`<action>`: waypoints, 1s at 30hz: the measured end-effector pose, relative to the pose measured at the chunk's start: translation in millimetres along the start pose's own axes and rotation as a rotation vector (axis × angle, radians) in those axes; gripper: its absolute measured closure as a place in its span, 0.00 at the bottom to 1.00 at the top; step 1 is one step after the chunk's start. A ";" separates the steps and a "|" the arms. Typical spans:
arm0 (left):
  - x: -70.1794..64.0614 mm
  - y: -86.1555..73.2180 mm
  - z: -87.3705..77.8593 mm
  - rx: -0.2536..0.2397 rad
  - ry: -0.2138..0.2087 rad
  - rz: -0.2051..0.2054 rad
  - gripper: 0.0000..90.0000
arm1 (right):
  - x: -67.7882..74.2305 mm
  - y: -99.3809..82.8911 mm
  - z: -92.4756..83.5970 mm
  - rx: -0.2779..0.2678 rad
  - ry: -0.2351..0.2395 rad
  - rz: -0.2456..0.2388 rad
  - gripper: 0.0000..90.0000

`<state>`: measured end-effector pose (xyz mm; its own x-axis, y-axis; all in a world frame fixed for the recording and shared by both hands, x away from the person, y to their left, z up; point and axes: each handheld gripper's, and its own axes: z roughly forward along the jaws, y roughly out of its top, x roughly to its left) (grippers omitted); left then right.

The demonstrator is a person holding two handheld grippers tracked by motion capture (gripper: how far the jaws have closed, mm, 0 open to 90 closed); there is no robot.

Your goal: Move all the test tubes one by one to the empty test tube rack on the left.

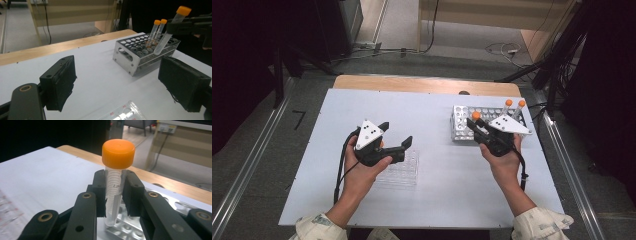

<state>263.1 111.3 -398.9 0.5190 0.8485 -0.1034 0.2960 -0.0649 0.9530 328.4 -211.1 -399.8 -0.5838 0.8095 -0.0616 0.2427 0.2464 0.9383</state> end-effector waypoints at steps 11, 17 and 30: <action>-9.1 4.3 4.9 -0.016 -0.011 0.010 0.19 | 38.4 1.5 16.9 0.031 0.102 -0.043 0.80; -18.7 14.4 2.0 -0.060 -0.044 0.024 0.27 | 60.5 5.4 22.8 0.031 0.166 -0.069 0.80; -30.0 20.8 5.0 -0.073 -0.069 0.084 0.43 | 108.0 22.8 33.3 0.045 0.323 -0.110 0.80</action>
<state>257.7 81.9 -377.4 0.5941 0.8035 -0.0390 0.1914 -0.0941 0.9770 296.7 -100.2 -396.3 -0.8217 0.5682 -0.0444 0.1942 0.3524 0.9155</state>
